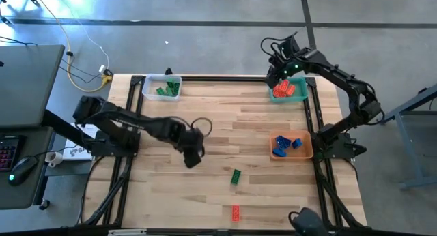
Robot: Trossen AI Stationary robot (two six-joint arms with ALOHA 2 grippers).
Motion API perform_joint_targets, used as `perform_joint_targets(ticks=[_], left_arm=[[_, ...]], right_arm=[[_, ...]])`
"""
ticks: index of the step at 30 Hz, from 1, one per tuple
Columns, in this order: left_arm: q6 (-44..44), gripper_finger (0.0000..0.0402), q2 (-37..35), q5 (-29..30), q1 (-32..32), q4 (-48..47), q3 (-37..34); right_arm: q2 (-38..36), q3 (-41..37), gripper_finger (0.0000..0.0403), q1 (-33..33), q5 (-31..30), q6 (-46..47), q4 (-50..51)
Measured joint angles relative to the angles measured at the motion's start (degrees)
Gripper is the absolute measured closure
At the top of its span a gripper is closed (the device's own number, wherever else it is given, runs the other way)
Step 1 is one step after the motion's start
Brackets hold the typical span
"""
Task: Sort & place blocks by color
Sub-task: Put the blue game piece into the orange bin
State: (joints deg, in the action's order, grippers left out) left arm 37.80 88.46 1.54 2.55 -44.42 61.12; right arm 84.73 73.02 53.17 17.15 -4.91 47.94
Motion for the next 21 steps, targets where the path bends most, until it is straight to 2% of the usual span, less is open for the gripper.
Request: perform_joint_targets(ticks=[13, 21], left_arm=[[-18.99, 0.0294, -3.55, 0.06, -13.78, 7.72, 0.05], [-29.41, 0.0294, -4.25, -6.73, -20.37, 11.05, 0.07]], right_arm=[[0.02, -0.01, 0.0181, -3.78, -0.11, 2.16, -1.38], [0.02, 0.01, 0.0177, -8.38, -0.13, 5.03, -2.68]])
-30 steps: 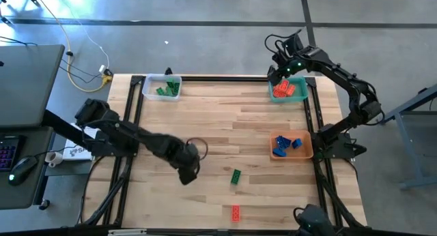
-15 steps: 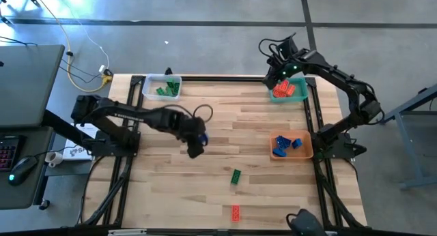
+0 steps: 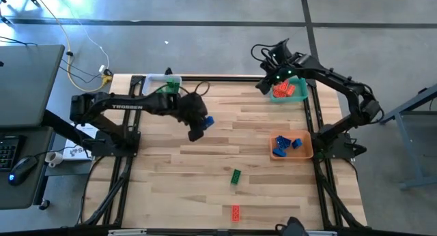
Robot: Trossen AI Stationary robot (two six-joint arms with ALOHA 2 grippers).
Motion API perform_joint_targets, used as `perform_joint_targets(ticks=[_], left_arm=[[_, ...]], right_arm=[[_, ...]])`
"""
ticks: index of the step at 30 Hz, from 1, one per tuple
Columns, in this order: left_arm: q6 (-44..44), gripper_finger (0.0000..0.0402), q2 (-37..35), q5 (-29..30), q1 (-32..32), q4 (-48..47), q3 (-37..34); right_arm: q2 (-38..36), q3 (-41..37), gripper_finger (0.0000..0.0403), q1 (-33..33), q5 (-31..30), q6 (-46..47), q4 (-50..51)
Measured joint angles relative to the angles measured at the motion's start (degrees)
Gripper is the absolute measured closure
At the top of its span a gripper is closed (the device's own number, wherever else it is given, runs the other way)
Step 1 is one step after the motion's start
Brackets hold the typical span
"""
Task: Sort & place blocks by color
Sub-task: Put the blue game piece into the orange bin
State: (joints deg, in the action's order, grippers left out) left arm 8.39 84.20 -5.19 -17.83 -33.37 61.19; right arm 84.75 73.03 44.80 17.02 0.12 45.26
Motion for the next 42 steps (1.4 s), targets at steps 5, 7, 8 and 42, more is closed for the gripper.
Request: perform_joint_targets(ticks=[5, 7, 8, 42], left_arm=[[-6.4, 0.0294, 0.02, -5.67, -3.97, 0.16, -0.02], [-8.34, 0.0294, 0.02, -7.24, -5.48, 0.33, -0.02], [-9.16, 0.0294, 0.01, -7.93, -6.24, 0.29, -0.02], [-13.05, 0.0294, -0.31, -26.92, -12.48, 14.77, 2.71]], right_arm=[[0.0, 0.0, 0.0156, -3.13, -0.02, 6.29, -3.58], [0.0, 0.0, 0.0146, -4.43, -0.02, 7.91, -5.1], [0.0, 0.0, 0.0142, -5.09, 0.0, 8.68, -5.73], [0.0, 0.0, 0.0132, -28.29, -3.43, 8.49, -37.15]])
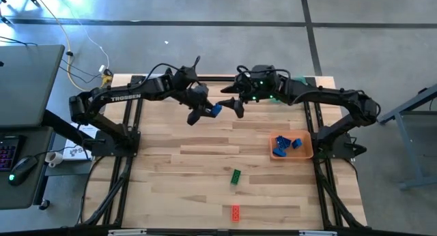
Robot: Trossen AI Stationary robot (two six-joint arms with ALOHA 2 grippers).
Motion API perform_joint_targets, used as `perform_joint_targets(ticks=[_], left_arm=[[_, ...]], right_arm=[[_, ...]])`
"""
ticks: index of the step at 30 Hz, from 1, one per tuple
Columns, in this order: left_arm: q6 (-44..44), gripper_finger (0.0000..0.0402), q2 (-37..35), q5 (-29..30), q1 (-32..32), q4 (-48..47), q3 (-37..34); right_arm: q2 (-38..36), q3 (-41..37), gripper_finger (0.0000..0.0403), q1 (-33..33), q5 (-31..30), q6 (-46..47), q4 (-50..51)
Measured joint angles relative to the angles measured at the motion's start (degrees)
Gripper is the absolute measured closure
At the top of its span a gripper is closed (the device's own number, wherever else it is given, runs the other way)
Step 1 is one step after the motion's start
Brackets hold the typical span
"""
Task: Sort & place blocks by color
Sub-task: Put the blue game piece into the orange bin
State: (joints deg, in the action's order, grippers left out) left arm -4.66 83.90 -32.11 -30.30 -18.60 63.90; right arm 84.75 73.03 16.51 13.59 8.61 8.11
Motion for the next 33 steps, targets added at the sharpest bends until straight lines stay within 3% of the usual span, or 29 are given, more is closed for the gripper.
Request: perform_joint_targets(ticks=[10, 26, 33], left_arm=[[4.5, 0.0294, 0.0, -3.61, 0.41, 10.37, 0.02], [5.13, 0.0294, 0.0, -3.24, 0.33, 13.42, 0.11], [6.08, 0.0294, 0.0, -3.55, 1.24, 17.75, 0.09]], right_arm=[[-0.01, 0.06, 0.0132, -1.17, -0.53, 0.56, -0.85], [0.04, 0.04, 0.0132, -1.2, 1.37, 4.56, -0.49], [0.0, 0.04, 0.0165, -1.21, 1.73, 5.94, -0.47]])
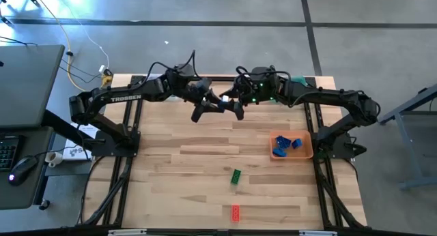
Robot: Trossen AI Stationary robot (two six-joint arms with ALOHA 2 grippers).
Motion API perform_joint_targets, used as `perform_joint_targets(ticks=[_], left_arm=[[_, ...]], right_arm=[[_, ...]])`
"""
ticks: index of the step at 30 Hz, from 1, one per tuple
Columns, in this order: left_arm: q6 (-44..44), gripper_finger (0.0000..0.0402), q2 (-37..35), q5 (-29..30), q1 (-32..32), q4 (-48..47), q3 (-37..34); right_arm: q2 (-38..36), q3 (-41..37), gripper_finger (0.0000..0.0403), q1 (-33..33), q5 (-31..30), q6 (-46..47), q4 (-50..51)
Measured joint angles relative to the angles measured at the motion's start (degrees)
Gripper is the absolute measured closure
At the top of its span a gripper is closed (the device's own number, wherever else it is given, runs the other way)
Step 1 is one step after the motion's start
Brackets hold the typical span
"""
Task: Sort & place blocks by color
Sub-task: Put the blue game piece into the orange bin
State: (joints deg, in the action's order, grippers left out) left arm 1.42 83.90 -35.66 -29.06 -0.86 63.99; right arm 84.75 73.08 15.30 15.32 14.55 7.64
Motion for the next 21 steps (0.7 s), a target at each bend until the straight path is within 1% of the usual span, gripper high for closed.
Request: perform_joint_targets(ticks=[5, 11, 13, 18, 21], left_arm=[[1.32, 0.0294, 0.0, 0.37, -0.04, 0.9, 0.0], [2.05, 0.0294, 0.0, 0.5, -0.07, 0.53, -0.07], [2.21, 0.0291, 0.0, 0.48, -0.07, 0.51, -0.07], [2.33, 0.0248, 0.0, 0.52, -0.04, 0.62, -0.07], [2.58, 0.0232, 0.0, 0.5, -0.02, 0.63, -0.07]], right_arm=[[0.0, 0.0, 0.0211, -0.37, 0.01, 0.45, 0.02], [-0.07, 0.0, 0.0287, -1.49, -1.1, -0.32, 0.28], [-0.07, 0.0, 0.0288, -1.84, -1.63, -0.67, 0.31], [-0.07, 0.0, 0.0288, -1.97, -2.66, 0.28, 0.26], [-0.07, 0.0, 0.0288, -1.97, -2.74, 0.61, 0.54]])
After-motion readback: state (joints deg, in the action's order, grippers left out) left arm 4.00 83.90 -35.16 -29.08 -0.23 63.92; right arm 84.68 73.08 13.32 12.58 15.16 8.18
